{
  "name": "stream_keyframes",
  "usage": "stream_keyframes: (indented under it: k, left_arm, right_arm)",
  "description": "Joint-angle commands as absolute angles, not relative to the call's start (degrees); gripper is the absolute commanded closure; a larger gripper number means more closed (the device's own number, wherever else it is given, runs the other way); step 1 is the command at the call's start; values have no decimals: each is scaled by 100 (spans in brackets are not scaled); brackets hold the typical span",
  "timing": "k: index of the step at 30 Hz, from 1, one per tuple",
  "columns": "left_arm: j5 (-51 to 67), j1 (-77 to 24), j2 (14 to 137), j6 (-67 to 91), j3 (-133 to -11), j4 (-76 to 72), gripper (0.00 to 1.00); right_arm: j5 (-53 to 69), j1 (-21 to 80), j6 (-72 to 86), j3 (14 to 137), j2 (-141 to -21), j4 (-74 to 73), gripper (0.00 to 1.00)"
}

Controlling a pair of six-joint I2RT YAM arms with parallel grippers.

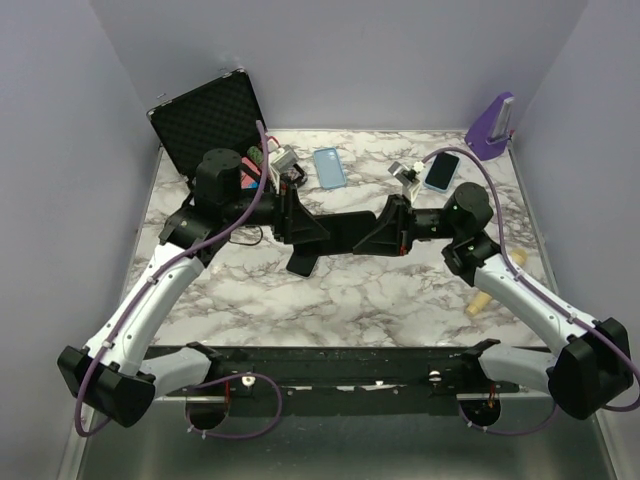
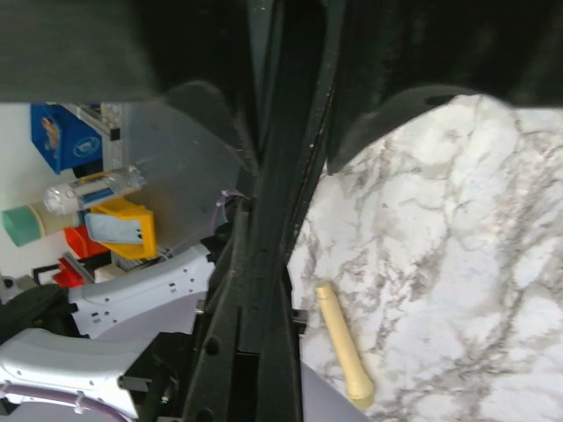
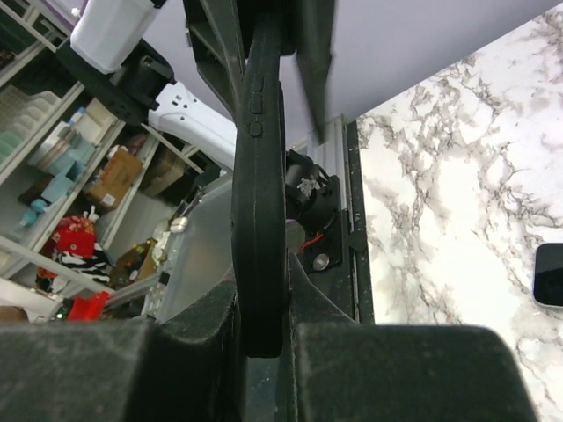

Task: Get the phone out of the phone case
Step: Adjust the phone.

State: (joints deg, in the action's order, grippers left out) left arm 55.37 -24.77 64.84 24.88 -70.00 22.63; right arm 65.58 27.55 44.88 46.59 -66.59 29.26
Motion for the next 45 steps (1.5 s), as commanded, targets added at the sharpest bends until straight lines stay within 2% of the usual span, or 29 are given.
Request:
stream_keyframes:
  k: [1, 4, 5, 7, 8, 10, 12, 14, 17, 19, 25, 28, 31, 33, 36, 39, 43, 45]
  left_arm:
    - [5634, -2724, 6565, 2188, -7146, 2505, 69]
    - [5520, -2725, 6434, 2389, -6997, 2199, 100]
    - [5459, -2725, 6338, 2539, -6883, 2006, 100]
    - [5239, -2725, 6083, 2933, -6611, 1488, 100]
    - [5169, -2716, 5908, 3153, -6453, 1059, 100]
    - [4897, -2725, 5644, 3549, -6145, 452, 100]
    - [4764, -2725, 5476, 3901, -5942, 54, 100]
    - [4659, -2716, 5423, 4086, -5941, 26, 100]
    - [4685, -2725, 5423, 4262, -5933, -123, 100]
    - [4685, -2707, 5388, 4368, -5871, -202, 100]
    - [5044, -2681, 5467, 4816, -5871, -466, 100]
    - [5063, -2654, 5511, 4965, -5862, -509, 100]
    - [4975, -2689, 5423, 5465, -5469, -1376, 100]
    - [4739, -2724, 5362, 5747, -5187, -1782, 100]
    - [3940, -2865, 5107, 5967, -4713, -2239, 100]
    - [3386, -3014, 4940, 6064, -4378, -2627, 100]
    - [2858, -3146, 4887, 6275, -4237, -2699, 100]
    - [2577, -3208, 4843, 6398, -4175, -2611, 100]
  right_arm:
    - [6689, 2742, 4157, 5027, -6618, 2786, 99]
    - [6470, 2742, 4350, 4914, -6601, 3032, 97]
    - [6330, 2742, 4368, 4870, -6583, 3084, 91]
    - [5961, 2742, 4464, 4712, -6513, 3216, 71]
    - [5872, 2733, 4561, 4615, -6478, 3391, 65]
    - [5635, 2742, 5051, 4326, -6451, 4153, 49]
    - [5432, 2716, 5404, 4149, -6469, 4717, 39]
    - [5362, 2698, 5747, 4044, -6539, 5296, 34]
    - [5537, 2698, 6072, 4060, -6706, 5791, 34]
    - [5660, 2681, 6239, 3991, -6811, 6168, 38]
    - [6002, 2602, 6354, 3893, -6829, 6679, 57]
    - [6091, 2584, 6267, 3990, -6855, 6566, 52]
    - [5750, 2584, 6310, 4113, -6960, 6399, 45]
    - [5547, 2593, 6695, 4131, -7188, 6940, 48]
    - [5265, 2584, 7731, 4043, -7697, 8625, 55]
    - [4993, 2619, 8278, 4095, -8094, 9429, 57]
    - [4677, 2637, 8184, 4096, -8218, 9134, 71]
    - [4544, 2663, 7929, 4104, -8130, 8581, 70]
